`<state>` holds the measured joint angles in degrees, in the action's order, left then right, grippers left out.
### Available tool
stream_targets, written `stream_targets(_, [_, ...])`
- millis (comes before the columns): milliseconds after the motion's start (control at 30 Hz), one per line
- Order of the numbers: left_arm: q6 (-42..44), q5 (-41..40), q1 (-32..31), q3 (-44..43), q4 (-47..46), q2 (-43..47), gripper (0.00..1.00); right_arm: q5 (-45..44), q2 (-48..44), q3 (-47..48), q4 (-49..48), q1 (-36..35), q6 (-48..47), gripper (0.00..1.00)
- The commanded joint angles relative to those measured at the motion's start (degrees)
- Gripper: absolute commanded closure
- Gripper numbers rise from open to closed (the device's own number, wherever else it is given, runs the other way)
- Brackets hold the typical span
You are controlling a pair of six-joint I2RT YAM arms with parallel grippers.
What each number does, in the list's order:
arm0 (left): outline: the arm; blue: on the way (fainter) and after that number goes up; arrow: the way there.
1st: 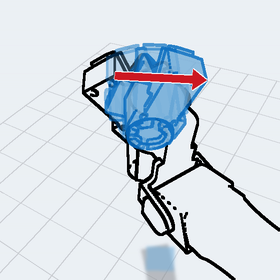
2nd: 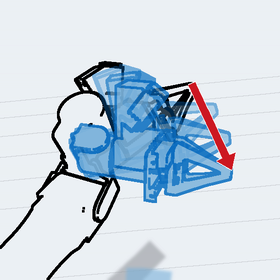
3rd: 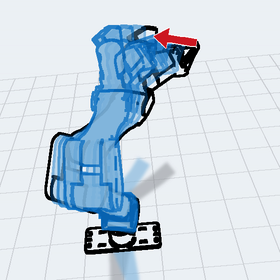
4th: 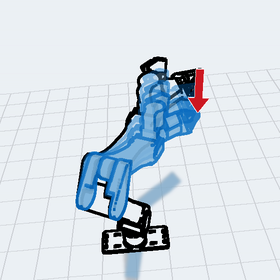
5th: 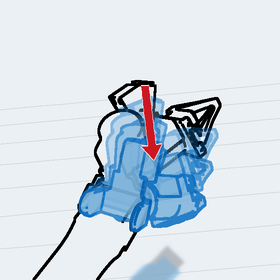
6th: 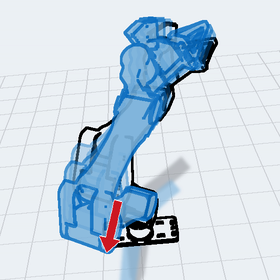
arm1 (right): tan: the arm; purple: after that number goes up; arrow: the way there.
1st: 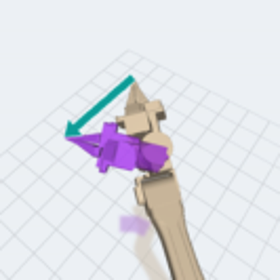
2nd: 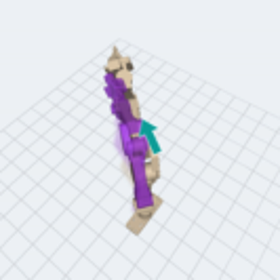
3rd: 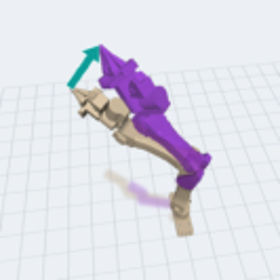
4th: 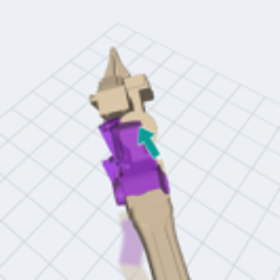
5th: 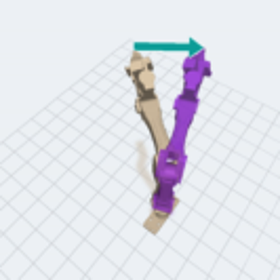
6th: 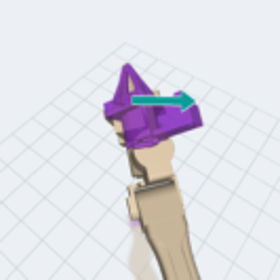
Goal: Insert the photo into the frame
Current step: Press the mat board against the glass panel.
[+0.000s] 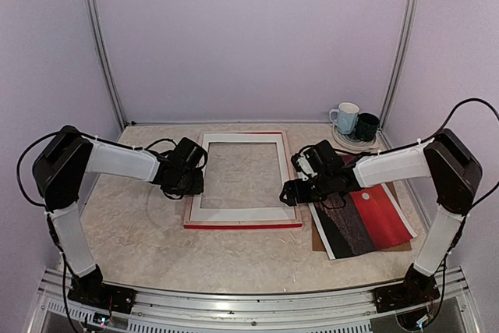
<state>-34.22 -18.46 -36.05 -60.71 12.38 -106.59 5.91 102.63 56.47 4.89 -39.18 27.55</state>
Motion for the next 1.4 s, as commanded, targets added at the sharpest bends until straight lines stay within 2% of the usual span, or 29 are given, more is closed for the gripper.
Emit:
stream_targets(0, [0.4, -1.0, -0.3, -2.6, 0.8, 4.9, 0.69, -3.9, -6.6, 2.0, 4.5, 0.2, -1.9, 0.18])
stream_targets(233, [-0.1, -0.3, -0.8, -0.3, 1.1, 10.0, 0.62, -9.5, -13.7, 1.4, 10.1, 1.1, -4.4, 0.06])
stream_targets(367, [0.0, -2.2, -0.7, -0.4, 1.4, 11.5, 0.57, -9.6, -17.6, -2.2, 10.0, 2.7, -3.8, 0.05])
stream_targets(500, [1.2, -4.5, 0.6, -5.1, 2.6, 9.7, 0.54, -9.5, -19.5, -5.1, 9.9, 2.9, -3.0, 0.05])
stream_targets(700, [4.3, -4.5, 6.9, -19.4, 2.8, -2.1, 0.53, -8.4, -22.5, -9.5, 9.3, 2.9, -1.0, 0.05])
stream_targets(900, [7.7, -2.1, 11.9, -44.1, 8.8, -20.0, 0.52, -9.2, -24.8, -10.4, 10.8, 2.9, -1.2, 0.05])
stream_targets(1000, [9.0, -2.1, 13.0, -52.4, 10.8, -27.5, 0.51, -9.9, -25.9, -10.6, 11.4, 2.9, -1.2, 0.05])
stream_targets(1100, [9.2, -1.7, 13.9, -55.9, 9.9, -31.6, 0.49, -10.0, -26.6, -10.9, 11.6, 2.9, -1.0, 0.05])
stream_targets(1233, [9.5, 2.4, 14.8, -56.3, 5.8, -33.6, 0.44, -9.6, -27.1, -11.1, 11.4, 2.9, -0.4, 0.05])
stream_targets(1367, [9.7, 3.4, 14.9, -58.4, 5.9, -35.4, 0.40, -9.5, -27.1, -10.9, 11.5, 2.9, -0.2, 0.05])
